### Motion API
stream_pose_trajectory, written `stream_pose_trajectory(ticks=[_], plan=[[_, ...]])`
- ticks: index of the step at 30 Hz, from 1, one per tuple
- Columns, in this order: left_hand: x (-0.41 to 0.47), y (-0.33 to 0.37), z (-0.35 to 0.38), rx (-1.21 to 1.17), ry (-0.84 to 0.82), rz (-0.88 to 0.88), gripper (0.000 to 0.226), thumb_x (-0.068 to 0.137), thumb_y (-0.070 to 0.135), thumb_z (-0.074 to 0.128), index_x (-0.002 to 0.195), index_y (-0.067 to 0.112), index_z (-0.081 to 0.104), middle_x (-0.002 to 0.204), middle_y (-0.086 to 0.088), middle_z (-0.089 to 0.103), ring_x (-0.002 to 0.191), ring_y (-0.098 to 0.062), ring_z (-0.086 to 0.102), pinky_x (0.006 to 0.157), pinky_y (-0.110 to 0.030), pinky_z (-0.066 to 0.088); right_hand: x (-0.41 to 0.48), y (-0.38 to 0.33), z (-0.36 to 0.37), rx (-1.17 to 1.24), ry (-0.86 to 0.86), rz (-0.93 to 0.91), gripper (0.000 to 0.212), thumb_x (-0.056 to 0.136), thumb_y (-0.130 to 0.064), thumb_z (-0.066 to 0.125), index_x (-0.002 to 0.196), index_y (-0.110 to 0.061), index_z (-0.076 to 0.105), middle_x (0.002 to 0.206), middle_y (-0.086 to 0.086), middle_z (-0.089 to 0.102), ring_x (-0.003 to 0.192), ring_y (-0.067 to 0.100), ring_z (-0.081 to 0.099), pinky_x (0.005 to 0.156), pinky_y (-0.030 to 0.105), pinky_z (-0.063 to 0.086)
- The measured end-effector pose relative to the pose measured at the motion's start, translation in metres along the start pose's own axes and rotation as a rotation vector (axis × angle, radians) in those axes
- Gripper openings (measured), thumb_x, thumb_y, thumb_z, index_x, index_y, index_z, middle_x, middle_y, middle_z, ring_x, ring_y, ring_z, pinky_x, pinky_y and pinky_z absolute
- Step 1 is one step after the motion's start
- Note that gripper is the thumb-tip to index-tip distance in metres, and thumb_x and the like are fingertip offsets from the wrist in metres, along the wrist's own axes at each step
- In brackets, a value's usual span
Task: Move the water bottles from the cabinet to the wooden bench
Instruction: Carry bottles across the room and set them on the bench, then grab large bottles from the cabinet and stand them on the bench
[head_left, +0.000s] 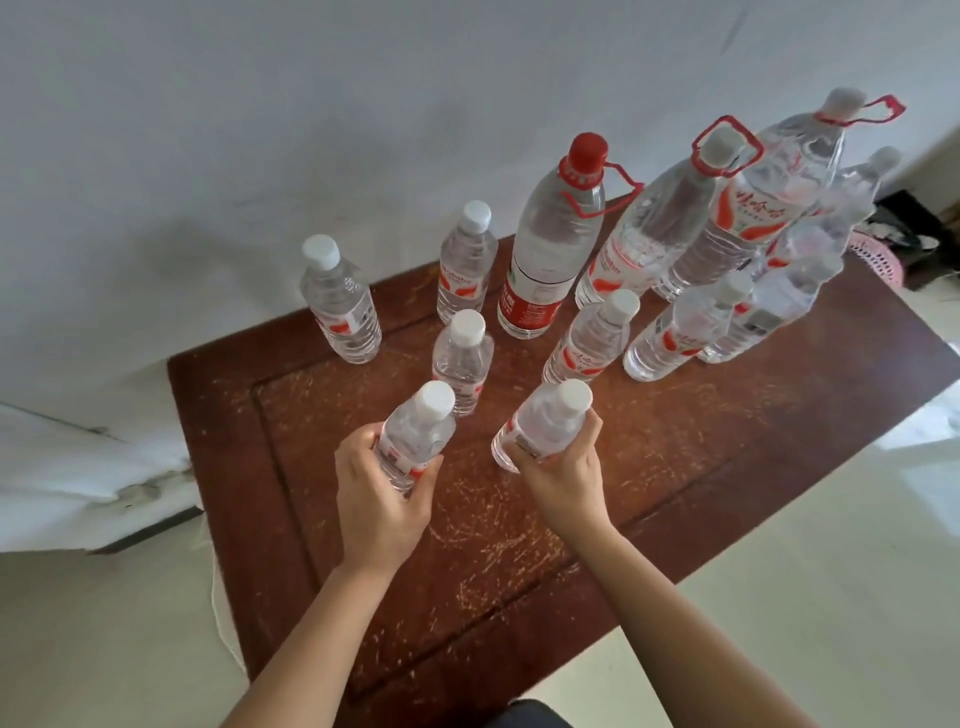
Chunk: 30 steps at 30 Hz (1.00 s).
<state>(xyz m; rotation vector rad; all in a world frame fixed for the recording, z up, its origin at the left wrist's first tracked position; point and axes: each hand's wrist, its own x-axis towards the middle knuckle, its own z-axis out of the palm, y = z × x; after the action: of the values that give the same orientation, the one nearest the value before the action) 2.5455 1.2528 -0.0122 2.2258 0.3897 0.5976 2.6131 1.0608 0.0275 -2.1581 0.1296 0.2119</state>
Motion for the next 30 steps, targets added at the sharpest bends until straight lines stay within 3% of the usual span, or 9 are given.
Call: stream_pose_trajectory(ticks=[4,6,10,14,17,19,23,26,30], plan=[[-0.013,0.005,-0.008,-0.022,0.082,-0.142,0.071,0.080,0.035,0.080,0.127,-0.001,0.041,0.118,-0.019,0.054,0.105,-0.027,0.057,0.083,-0.025,0.045,-0.001,0.003,-0.002,-0.087,-0.113,-0.052,0.085,0.087,-0.034,0.078,0.147,-0.022,0.019,0.139,-0.002,0.045,0.120,0.021,0.054,0.086,0.034,0.045],[-0.018,0.009,-0.015,0.012,0.108,-0.167,0.070,0.082,0.033,0.080,0.127,-0.005,0.042,0.117,-0.022,0.056,0.104,-0.030,0.059,0.083,-0.030,0.046,-0.008,0.008,-0.008,-0.130,-0.161,-0.049,0.091,0.088,-0.035,0.076,0.153,-0.020,0.013,0.153,0.003,0.037,0.134,0.025,0.047,0.097,0.039,0.047],[-0.024,0.017,-0.028,0.065,-0.027,-0.215,0.071,0.079,0.028,0.083,0.130,0.000,0.043,0.120,-0.018,0.058,0.107,-0.028,0.061,0.081,-0.033,0.048,-0.032,0.019,-0.032,-0.177,-0.221,-0.022,0.101,0.090,-0.046,0.072,0.159,-0.025,0.001,0.165,0.006,0.023,0.141,0.024,0.044,0.112,0.043,0.042],[-0.028,0.033,-0.030,0.114,-0.103,-0.362,0.064,0.089,0.031,0.072,0.137,0.004,0.040,0.131,-0.017,0.056,0.117,-0.033,0.059,0.090,-0.043,0.050,-0.058,0.022,-0.074,-0.242,-0.191,-0.085,0.088,0.096,-0.050,0.063,0.161,-0.024,0.009,0.166,0.004,0.021,0.141,0.023,0.045,0.112,0.042,0.041],[-0.043,0.065,-0.033,0.231,-0.145,-0.491,0.062,0.093,0.049,0.052,0.126,-0.003,0.052,0.126,-0.027,0.060,0.115,-0.044,0.058,0.095,-0.051,0.050,-0.089,0.037,-0.128,-0.307,-0.055,-0.159,0.070,0.101,-0.056,0.046,0.159,-0.027,0.019,0.166,0.004,0.021,0.146,0.027,0.038,0.113,0.046,0.039],[-0.064,0.099,-0.033,0.353,-0.228,-0.311,0.064,0.092,0.055,0.043,0.123,0.001,0.059,0.124,-0.023,0.062,0.114,-0.042,0.058,0.096,-0.053,0.049,-0.114,0.054,-0.167,-0.367,0.048,-0.194,0.063,0.103,-0.057,0.039,0.158,-0.029,0.027,0.167,0.006,0.022,0.149,0.030,0.031,0.118,0.047,0.032],[-0.114,0.197,-0.018,0.508,-0.280,0.311,0.064,0.098,0.052,0.031,0.134,0.006,0.059,0.136,-0.020,0.057,0.126,-0.040,0.053,0.101,-0.056,0.045,-0.180,0.102,-0.258,-0.495,0.261,-0.242,0.063,0.102,-0.062,0.022,0.156,-0.033,0.036,0.168,0.010,0.020,0.155,0.032,0.015,0.124,0.049,0.013],[-0.150,0.286,0.007,0.515,-0.252,0.539,0.064,0.099,0.052,0.031,0.144,0.012,0.052,0.148,-0.021,0.047,0.137,-0.042,0.043,0.108,-0.061,0.034,-0.232,0.140,-0.331,-0.537,0.432,-0.225,0.066,0.099,-0.061,0.017,0.153,-0.033,0.043,0.167,0.011,0.022,0.155,0.034,0.015,0.124,0.053,0.012],[-0.214,0.413,0.054,0.412,-0.276,0.810,0.064,0.101,0.054,0.030,0.152,0.017,0.042,0.160,-0.020,0.032,0.146,-0.040,0.030,0.116,-0.061,0.021,-0.309,0.198,-0.435,-0.582,0.708,-0.136,0.058,0.102,-0.053,0.031,0.152,-0.027,0.043,0.166,0.014,0.025,0.153,0.037,0.020,0.123,0.056,0.015]])
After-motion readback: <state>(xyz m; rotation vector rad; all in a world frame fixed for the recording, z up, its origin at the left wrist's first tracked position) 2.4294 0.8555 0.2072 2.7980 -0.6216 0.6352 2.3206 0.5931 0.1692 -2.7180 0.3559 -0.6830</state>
